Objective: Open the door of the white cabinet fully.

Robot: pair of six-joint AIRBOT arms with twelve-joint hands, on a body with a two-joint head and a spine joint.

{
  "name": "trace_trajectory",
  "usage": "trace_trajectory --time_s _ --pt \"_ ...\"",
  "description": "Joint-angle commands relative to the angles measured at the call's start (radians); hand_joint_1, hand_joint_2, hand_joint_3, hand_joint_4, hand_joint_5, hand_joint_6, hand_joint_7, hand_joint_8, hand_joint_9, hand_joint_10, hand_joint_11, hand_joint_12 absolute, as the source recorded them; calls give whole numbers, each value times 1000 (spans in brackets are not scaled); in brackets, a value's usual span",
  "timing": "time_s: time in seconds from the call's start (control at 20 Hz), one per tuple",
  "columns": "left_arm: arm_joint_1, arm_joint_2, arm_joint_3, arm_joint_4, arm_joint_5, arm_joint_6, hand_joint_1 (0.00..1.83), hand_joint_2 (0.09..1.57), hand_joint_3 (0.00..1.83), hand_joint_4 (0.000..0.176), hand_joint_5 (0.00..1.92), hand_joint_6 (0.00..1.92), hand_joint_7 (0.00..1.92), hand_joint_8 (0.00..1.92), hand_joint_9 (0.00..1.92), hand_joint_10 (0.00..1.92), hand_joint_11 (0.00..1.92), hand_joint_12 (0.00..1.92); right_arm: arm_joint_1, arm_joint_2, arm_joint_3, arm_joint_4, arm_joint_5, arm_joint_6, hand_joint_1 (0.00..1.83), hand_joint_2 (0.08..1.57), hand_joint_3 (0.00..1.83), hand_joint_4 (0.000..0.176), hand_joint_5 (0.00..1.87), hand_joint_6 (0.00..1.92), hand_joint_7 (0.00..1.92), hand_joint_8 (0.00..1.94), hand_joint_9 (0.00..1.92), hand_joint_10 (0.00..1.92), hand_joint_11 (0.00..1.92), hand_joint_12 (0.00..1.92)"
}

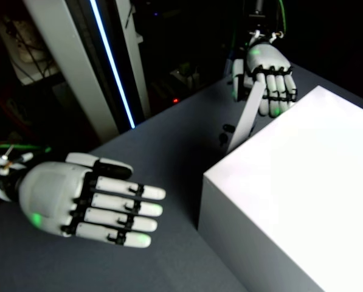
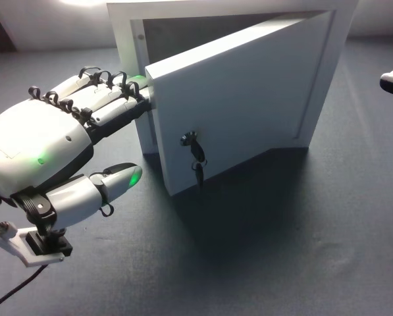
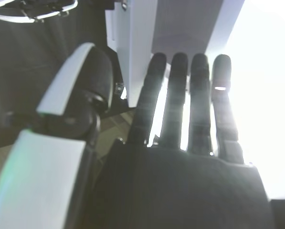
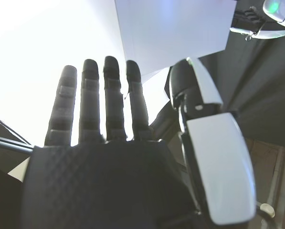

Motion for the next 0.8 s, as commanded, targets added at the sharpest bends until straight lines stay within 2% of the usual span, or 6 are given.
trace_trajectory --time_s 0.0,0.05,0.2,0.4,0.55,0.75 --pt "-12 -7 -5 17 -121 -10 292 1510 0 0 153 5 127 6 192 11 0 737 2 0 6 21 127 12 634 1334 3 0 339 0 338 0 253 1 93 157" --pt "-13 -8 -5 20 -120 -13 296 1512 0 0 134 4 98 7 150 12 0 604 2 0 7 21 127 12 637 1332 2 0 345 2 340 1 253 1 90 155" --pt "-20 -15 -5 33 -109 -18 293 1508 0 0 154 9 105 4 143 2 0 624 2 0 7 22 127 12 602 1331 1 4 346 1 354 5 269 5 104 152" --pt "-37 -25 -4 64 -89 -22 227 1526 5 0 111 5 82 3 68 6 0 289 2 0 8 22 127 12 616 1329 0 8 347 1 336 0 253 0 96 145" --pt "-43 -37 2 81 -74 -39 333 1526 0 0 141 1 106 4 88 5 0 316 2 0 9 22 127 12 628 1320 0 4 353 3 340 4 255 4 107 148" --pt "-58 -57 11 120 -49 -67 382 1500 0 0 212 1 195 3 186 4 2 541 2 0 10 21 127 12 589 1315 0 25 356 2 339 2 241 0 71 132"
